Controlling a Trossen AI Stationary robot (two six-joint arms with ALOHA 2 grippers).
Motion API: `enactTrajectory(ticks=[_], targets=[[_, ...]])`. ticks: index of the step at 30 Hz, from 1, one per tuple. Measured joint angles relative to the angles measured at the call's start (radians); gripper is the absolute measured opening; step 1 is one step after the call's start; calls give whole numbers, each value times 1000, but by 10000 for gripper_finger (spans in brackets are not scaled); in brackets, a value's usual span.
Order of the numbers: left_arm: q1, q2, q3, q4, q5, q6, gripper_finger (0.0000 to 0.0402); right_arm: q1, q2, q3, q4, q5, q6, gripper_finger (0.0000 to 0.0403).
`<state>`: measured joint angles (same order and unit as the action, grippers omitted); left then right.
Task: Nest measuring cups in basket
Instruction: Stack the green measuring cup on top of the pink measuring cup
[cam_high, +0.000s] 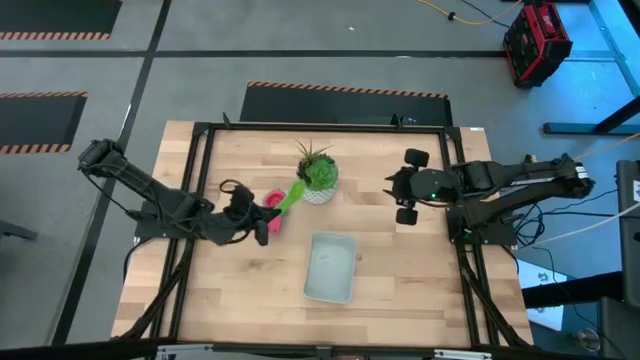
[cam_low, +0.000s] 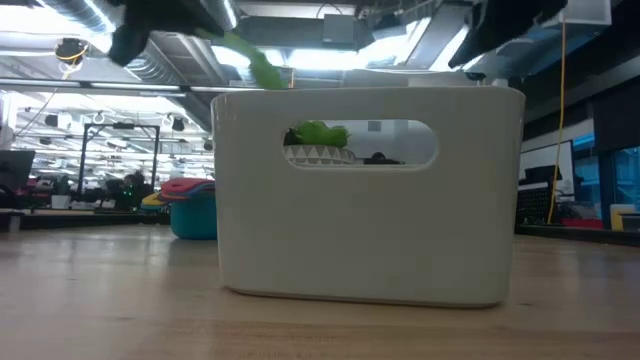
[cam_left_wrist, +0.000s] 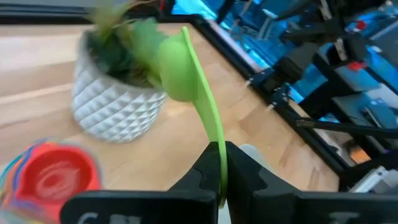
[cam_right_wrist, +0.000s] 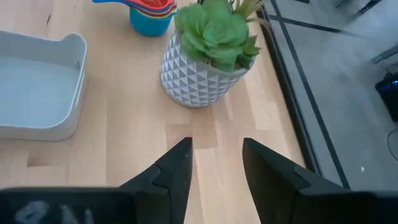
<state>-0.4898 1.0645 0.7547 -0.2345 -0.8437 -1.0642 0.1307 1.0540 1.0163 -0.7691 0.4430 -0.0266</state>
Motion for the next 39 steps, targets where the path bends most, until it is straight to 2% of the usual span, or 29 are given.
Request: enactTrajectory(ticks=[5,10,22,30,39], targets=[[-62,21,0,-154,-71,-220,0,0,-35,-98,76,0,-3,145],[-99,48,0,-217,-117,-366,0,0,-37,-138,102,0,-3,145],[-102,213,-1,-283,-142,-583,0,0,-34,-158,137,-1,-8,145],[-102,262,-1,-358,-133,-733,0,0,-34,-158,140,-1,-11,145],[-93,272,-2,-363,-82,-779,0,0,-34,-158,143,-1,-11,145]])
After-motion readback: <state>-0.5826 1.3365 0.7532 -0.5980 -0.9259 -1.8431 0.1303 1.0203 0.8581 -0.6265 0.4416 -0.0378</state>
